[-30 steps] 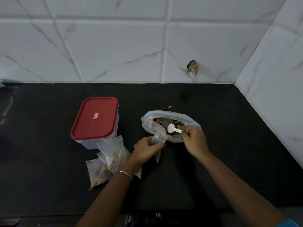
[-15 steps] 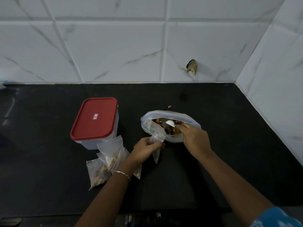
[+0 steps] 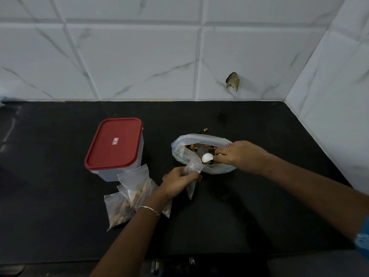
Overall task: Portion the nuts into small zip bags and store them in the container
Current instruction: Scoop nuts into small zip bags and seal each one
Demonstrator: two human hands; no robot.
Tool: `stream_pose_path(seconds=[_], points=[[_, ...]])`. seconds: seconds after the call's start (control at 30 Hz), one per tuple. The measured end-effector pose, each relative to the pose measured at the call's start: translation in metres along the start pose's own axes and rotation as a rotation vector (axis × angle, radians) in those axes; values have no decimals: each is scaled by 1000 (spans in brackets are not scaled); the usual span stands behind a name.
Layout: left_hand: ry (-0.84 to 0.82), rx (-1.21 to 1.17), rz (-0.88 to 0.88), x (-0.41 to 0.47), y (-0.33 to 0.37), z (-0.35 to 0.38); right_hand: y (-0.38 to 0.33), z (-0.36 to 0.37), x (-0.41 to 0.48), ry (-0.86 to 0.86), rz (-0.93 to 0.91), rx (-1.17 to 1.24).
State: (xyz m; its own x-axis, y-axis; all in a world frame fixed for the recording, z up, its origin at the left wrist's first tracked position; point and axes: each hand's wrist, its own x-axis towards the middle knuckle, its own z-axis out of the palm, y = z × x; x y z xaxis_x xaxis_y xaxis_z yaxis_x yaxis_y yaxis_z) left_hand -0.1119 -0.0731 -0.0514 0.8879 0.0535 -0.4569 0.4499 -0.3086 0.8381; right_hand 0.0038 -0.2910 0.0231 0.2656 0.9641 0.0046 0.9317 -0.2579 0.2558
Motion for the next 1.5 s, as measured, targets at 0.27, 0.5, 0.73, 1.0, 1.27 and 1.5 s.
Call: stream_pose_path(seconds=[0.27,0.5,0.73,1.0,1.27,1.5], points=[[-56,18,1,-7,1,4,-26,25,-8,253,627,448],[-47,86,-16,-7,6,8,-53,34,-5,208,1087,870],[-91,74,-17,-2,5,11,-52,42,0,214,1277,1363],[-82,71,72,4,1,23,-61,40,4,235,1386,1427],[-192,4,58,3,19,10,-46,26,5,88,1507,1691],[-185,-53,23,5,10,12,-40,30,9,88,1617,2101]])
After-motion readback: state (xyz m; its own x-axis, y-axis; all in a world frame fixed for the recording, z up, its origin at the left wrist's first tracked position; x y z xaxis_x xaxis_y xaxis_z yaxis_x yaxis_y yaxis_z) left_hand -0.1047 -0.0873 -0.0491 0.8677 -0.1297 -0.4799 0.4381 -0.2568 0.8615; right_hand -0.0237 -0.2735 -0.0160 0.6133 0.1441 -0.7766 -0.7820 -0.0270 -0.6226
